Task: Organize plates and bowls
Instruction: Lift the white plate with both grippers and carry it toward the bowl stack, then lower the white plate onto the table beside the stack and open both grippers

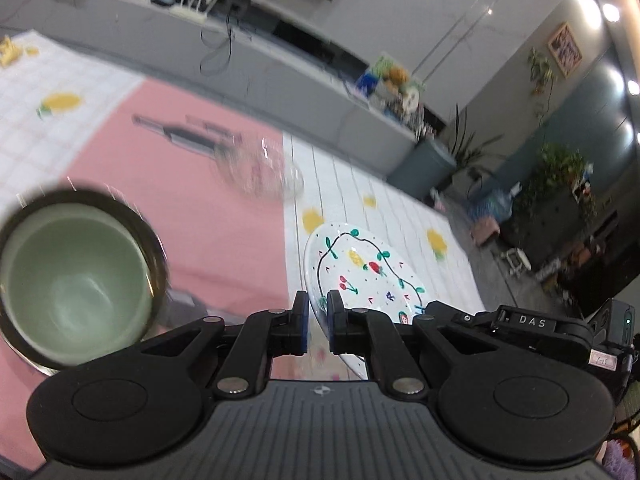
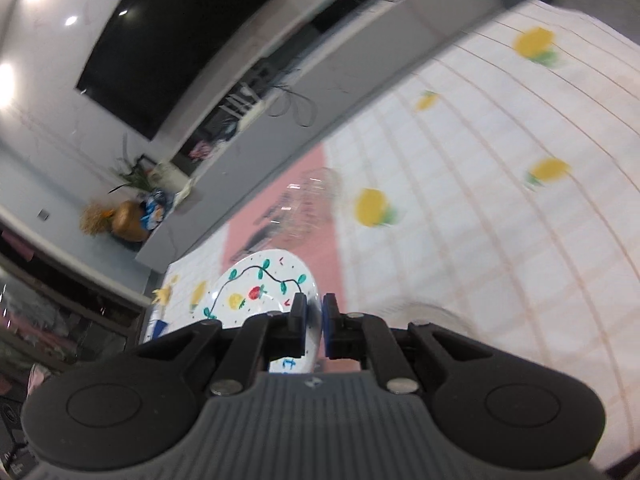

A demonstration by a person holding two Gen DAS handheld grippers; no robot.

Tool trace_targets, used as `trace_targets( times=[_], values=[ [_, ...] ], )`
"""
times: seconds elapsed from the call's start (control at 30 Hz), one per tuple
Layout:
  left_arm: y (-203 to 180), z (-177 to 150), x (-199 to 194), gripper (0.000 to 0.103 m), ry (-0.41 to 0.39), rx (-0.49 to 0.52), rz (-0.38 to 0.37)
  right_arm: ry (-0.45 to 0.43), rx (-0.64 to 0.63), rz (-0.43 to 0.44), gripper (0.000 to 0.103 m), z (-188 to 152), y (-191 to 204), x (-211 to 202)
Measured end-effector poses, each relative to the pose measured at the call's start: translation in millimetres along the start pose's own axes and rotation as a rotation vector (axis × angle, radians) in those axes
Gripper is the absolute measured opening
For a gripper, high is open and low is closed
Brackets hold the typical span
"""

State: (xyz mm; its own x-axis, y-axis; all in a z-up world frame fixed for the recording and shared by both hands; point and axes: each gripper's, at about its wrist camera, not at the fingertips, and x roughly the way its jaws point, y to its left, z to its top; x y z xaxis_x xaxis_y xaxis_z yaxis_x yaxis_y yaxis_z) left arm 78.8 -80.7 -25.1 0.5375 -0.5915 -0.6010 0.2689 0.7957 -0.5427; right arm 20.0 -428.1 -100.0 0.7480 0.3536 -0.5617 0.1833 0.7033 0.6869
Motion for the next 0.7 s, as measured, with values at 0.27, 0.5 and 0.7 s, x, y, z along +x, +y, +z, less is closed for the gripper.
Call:
trace_targets(
  times=[0.27,0.5,0.7],
  values=[
    [10,-25,37,0.01,0.09,-0.055,0.028,0.082,0.021,-0.132,0.006,-10,-39,8],
    [5,-43,47,0.01,0.117,-0.04,0.063,0.098,-0.027,-0.189,0.006,-15,-46,13],
    [-3,-48,52,0.01,0.118,-0.006,0.091,0.134,-0.09,-0.268,0.008,-21,-46,25]
  ],
)
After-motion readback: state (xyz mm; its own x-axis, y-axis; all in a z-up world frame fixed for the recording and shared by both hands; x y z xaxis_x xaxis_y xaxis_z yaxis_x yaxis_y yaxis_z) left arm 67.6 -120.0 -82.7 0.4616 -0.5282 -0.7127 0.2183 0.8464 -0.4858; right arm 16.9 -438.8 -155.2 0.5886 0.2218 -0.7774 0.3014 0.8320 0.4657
